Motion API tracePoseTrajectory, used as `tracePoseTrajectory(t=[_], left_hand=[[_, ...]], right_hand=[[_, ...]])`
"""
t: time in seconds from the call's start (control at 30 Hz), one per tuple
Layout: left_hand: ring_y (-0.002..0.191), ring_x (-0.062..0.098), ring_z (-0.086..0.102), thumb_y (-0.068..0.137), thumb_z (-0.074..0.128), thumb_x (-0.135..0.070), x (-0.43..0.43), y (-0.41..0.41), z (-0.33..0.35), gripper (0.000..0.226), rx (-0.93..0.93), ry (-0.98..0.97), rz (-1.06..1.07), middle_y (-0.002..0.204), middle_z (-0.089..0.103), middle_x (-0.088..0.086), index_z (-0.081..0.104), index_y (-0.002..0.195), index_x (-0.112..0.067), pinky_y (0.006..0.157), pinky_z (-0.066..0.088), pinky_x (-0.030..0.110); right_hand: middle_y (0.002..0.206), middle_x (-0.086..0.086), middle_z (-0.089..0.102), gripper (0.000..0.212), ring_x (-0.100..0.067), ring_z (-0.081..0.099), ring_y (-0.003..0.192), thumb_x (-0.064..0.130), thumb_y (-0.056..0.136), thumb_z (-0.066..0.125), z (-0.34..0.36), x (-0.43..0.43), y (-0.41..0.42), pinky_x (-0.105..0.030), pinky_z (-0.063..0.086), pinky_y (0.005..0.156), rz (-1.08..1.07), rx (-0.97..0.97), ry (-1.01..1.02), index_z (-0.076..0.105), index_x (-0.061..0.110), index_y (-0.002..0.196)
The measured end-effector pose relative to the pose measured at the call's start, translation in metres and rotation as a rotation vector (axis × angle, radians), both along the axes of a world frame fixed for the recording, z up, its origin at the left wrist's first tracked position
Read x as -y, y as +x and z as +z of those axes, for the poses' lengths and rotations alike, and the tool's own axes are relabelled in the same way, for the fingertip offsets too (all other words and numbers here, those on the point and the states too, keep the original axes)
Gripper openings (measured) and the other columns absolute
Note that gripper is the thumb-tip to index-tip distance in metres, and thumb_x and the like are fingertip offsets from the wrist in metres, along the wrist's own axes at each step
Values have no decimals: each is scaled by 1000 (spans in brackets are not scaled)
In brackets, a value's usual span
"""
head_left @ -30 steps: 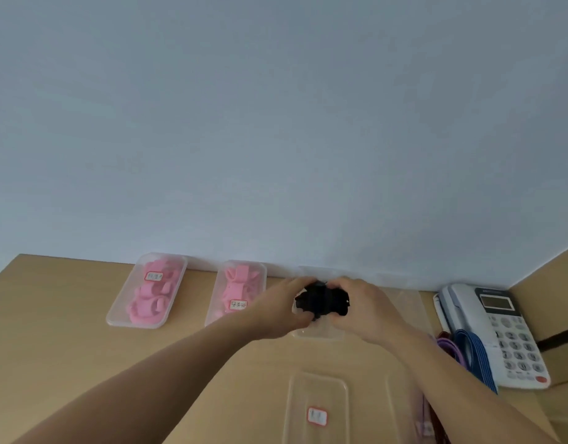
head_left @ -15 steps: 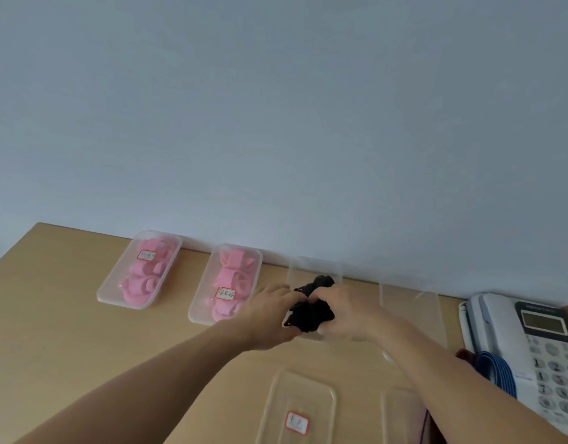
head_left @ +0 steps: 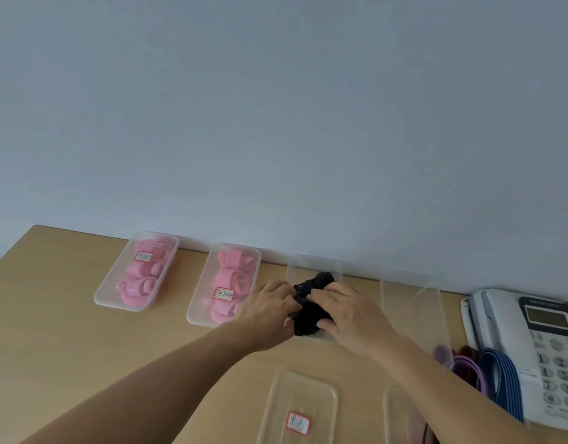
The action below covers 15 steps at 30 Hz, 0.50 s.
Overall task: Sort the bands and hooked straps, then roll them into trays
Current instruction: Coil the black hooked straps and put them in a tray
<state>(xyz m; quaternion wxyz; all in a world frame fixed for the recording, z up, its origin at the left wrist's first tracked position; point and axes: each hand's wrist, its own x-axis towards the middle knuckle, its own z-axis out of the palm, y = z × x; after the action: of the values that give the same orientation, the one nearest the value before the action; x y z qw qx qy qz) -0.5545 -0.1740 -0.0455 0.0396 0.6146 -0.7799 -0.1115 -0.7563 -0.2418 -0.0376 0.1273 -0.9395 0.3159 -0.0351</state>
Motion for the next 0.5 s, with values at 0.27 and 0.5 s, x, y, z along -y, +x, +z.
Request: tracePoseTrajectory(t=[0.27, 0.5], left_hand=[[118, 17, 50, 83, 60, -46, 9, -12, -4, 46, 11, 13, 32, 121, 61, -7, 56, 125, -28, 103, 32, 31], [117, 18, 49, 89, 55, -52, 13, -8, -7, 44, 94, 38, -1, 119, 58, -7, 57, 127, -30, 104, 31, 35]], right_hand=[[85, 5, 74, 54, -17, 66, 77, 25, 57, 94, -19, -16, 1, -28, 55, 66, -139, 61, -86, 74, 13, 105], [93, 2, 64, 35, -22, 63, 84, 26, 64, 87, -23, -25, 5, -35, 54, 69, -184, -21, -174, 76, 20, 97]])
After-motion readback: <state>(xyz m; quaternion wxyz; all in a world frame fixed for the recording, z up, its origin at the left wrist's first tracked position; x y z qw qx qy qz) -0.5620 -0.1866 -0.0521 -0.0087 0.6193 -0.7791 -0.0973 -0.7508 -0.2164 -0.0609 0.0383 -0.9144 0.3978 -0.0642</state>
